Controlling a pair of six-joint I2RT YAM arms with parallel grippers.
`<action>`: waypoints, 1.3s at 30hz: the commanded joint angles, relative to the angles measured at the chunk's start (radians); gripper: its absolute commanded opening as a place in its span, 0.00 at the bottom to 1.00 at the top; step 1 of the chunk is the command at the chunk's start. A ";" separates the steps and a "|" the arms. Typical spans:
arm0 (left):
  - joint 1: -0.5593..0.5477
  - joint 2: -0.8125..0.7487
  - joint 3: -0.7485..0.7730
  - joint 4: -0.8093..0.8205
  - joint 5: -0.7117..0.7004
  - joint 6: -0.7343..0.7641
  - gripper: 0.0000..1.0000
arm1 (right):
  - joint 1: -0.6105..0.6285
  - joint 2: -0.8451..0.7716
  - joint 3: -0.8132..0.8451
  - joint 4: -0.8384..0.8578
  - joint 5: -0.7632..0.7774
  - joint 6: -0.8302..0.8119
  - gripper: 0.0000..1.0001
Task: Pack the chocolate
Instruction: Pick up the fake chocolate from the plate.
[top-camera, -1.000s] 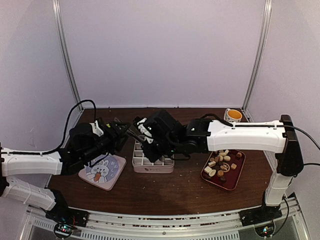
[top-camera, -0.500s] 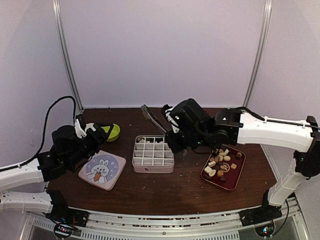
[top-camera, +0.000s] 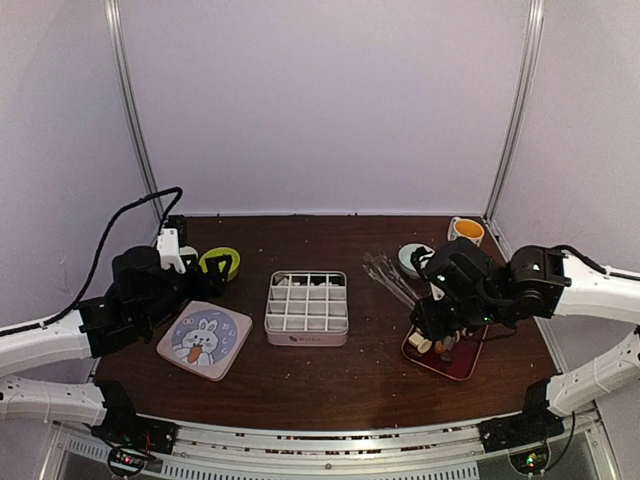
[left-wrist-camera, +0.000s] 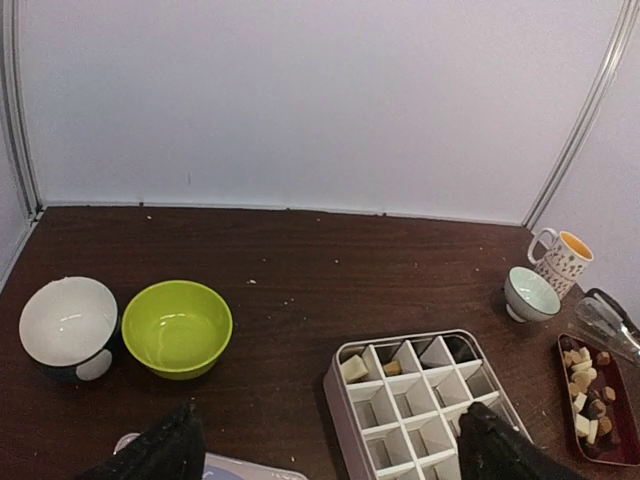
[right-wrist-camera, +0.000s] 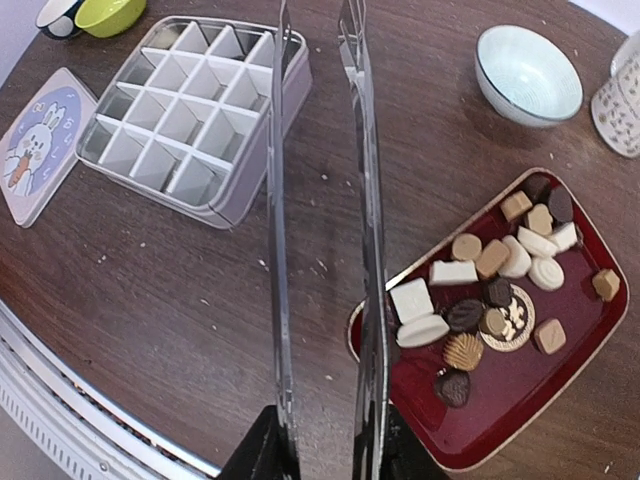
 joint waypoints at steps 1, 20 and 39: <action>-0.001 0.086 0.034 0.178 -0.005 0.205 0.90 | -0.008 -0.111 -0.058 -0.132 0.002 0.116 0.28; -0.001 0.295 -0.082 0.574 0.089 0.429 0.92 | -0.013 -0.375 -0.109 -0.560 -0.121 0.329 0.30; -0.001 0.270 -0.112 0.601 0.190 0.421 0.93 | -0.011 -0.450 -0.226 -0.503 -0.329 0.439 0.32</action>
